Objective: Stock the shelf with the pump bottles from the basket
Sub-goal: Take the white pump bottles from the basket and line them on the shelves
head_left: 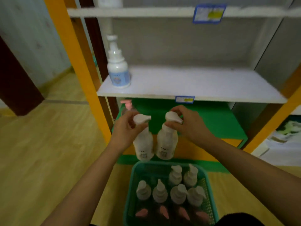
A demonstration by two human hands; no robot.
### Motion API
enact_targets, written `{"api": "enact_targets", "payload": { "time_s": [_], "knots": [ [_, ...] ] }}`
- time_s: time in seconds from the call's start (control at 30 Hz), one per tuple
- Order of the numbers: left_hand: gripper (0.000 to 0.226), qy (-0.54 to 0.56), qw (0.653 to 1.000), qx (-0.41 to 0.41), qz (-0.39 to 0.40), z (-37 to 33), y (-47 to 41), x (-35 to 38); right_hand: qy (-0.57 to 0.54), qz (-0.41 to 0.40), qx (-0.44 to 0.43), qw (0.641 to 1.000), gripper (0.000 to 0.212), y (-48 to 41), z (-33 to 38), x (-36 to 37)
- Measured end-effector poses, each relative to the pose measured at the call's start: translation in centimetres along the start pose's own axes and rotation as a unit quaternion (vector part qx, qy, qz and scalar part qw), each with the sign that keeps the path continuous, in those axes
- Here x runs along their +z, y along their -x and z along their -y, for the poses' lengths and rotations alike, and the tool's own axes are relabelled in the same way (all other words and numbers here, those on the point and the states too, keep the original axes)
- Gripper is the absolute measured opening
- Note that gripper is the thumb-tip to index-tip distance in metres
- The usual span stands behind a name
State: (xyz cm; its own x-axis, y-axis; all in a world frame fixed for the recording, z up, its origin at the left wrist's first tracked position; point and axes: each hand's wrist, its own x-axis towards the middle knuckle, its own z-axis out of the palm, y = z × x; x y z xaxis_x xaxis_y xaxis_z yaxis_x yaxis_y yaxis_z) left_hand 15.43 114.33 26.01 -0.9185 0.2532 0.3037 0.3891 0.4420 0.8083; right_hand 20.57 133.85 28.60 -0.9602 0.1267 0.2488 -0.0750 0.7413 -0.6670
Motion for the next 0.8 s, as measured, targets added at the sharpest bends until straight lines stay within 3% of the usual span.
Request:
{"api": "enact_targets", "payload": {
  "time_s": [0.33,0.8],
  "knots": [
    [0.029,0.103,0.986,0.028,-0.127,-8.1,-1.8,-5.8,-0.03,-0.023,-0.084,0.996,0.033,-1.9,8.3,-7.7],
    [0.043,0.055,0.982,0.083,-0.157,-16.7,-8.7,-15.8,-0.1,-0.124,-0.126,0.979,0.034,-13.0,23.1,-19.6]
  ]
}}
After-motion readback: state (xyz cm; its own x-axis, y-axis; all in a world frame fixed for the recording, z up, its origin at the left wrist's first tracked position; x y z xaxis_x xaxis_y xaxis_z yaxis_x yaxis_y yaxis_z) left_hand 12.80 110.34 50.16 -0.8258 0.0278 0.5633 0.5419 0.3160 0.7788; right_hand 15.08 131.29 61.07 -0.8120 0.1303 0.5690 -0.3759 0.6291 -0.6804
